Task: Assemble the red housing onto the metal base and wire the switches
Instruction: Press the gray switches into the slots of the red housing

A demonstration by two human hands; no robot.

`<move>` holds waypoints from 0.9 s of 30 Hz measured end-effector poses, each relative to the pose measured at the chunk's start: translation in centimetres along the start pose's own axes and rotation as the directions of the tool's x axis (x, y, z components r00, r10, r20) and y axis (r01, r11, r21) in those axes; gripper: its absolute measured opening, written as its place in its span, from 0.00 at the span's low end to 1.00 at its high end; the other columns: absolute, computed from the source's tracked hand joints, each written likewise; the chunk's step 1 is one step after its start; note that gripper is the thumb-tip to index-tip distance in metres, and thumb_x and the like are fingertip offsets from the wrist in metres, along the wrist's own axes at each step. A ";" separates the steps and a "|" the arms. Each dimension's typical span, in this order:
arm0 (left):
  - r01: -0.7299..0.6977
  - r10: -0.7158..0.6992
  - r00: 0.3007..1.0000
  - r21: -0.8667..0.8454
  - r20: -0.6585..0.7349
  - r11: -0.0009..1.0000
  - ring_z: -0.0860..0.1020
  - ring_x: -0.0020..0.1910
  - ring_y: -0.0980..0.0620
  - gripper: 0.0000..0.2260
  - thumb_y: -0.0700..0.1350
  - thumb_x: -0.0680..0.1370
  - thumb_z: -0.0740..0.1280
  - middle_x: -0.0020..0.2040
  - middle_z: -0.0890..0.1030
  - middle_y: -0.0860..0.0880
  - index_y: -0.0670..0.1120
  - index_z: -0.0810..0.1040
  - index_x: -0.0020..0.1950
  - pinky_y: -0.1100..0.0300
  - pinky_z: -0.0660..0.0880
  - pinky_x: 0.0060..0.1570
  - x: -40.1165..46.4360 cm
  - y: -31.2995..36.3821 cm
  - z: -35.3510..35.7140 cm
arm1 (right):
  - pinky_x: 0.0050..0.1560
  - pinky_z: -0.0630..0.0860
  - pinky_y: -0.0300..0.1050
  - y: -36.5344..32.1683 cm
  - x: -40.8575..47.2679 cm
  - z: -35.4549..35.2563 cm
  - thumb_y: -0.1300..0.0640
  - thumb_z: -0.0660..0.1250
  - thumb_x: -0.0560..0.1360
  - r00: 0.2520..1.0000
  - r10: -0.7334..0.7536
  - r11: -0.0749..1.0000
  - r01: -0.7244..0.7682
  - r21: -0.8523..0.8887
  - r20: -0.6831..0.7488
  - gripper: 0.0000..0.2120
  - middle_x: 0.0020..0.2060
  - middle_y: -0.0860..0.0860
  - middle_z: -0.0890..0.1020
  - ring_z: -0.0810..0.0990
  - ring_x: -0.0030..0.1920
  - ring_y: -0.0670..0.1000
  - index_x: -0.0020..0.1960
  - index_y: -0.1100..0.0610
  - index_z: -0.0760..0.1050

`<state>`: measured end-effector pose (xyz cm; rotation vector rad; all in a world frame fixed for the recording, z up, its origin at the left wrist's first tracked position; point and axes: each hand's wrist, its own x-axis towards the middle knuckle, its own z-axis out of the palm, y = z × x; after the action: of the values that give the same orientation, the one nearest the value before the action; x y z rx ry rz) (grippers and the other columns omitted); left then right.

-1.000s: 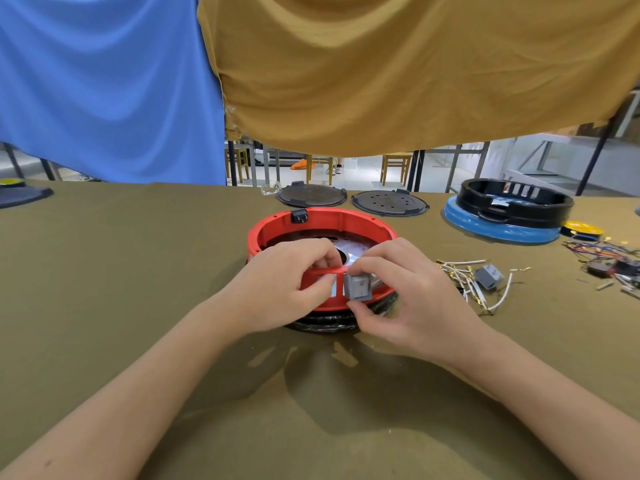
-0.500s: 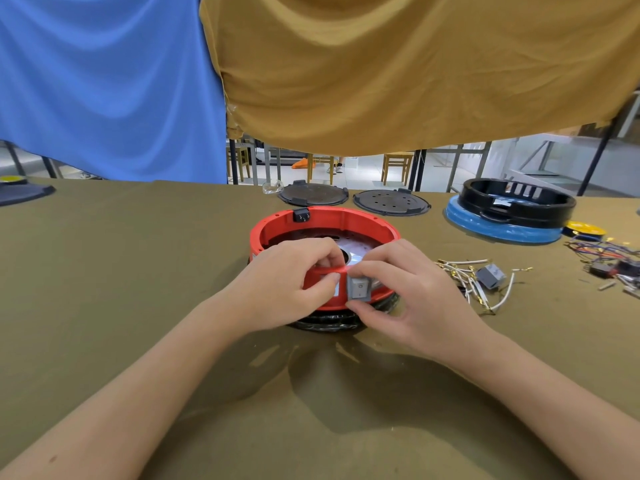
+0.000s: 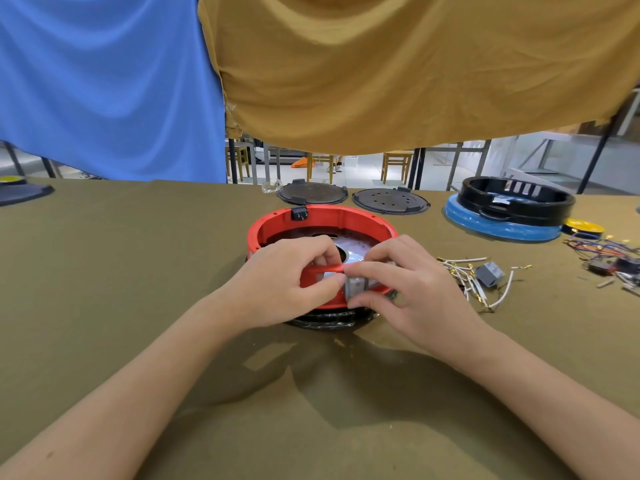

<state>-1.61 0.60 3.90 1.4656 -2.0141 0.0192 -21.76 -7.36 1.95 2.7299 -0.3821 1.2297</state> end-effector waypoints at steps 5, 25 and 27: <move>0.016 -0.016 1.000 -0.005 0.002 1.000 0.77 0.40 0.56 0.06 0.55 0.76 0.64 0.38 0.78 0.58 0.54 0.75 0.47 0.53 0.74 0.40 0.1 0.1 0.1 | 0.47 0.76 0.44 -0.1 0.2 -0.2 0.54 0.77 0.69 0.999 0.039 0.998 -0.040 0.045 0.033 0.15 0.46 0.49 0.80 0.76 0.48 0.50 0.55 0.57 0.84; 0.071 -0.071 0.998 0.010 0.003 0.997 0.75 0.37 0.58 0.06 0.56 0.75 0.63 0.35 0.76 0.57 0.54 0.72 0.44 0.67 0.67 0.33 0.1 0.3 0.1 | 0.56 0.64 0.24 1.1 0.5 -0.9 0.51 0.64 0.79 0.913 0.307 0.912 -0.363 0.191 0.269 0.14 0.57 0.39 0.77 0.70 0.62 0.38 0.63 0.49 0.78; 0.075 -0.076 0.997 0.008 0.003 0.997 0.75 0.37 0.58 0.07 0.56 0.75 0.62 0.35 0.77 0.57 0.54 0.72 0.44 0.66 0.68 0.33 0.1 0.4 0.1 | 0.56 0.65 0.25 1.1 0.5 -0.9 0.51 0.65 0.79 0.907 0.321 0.903 -0.379 0.199 0.273 0.13 0.56 0.40 0.77 0.70 0.62 0.39 0.63 0.49 0.78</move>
<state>-1.97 0.63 4.01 1.5466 -1.9619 -0.0069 -22.39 -8.34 2.91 3.1386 -0.8372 1.0875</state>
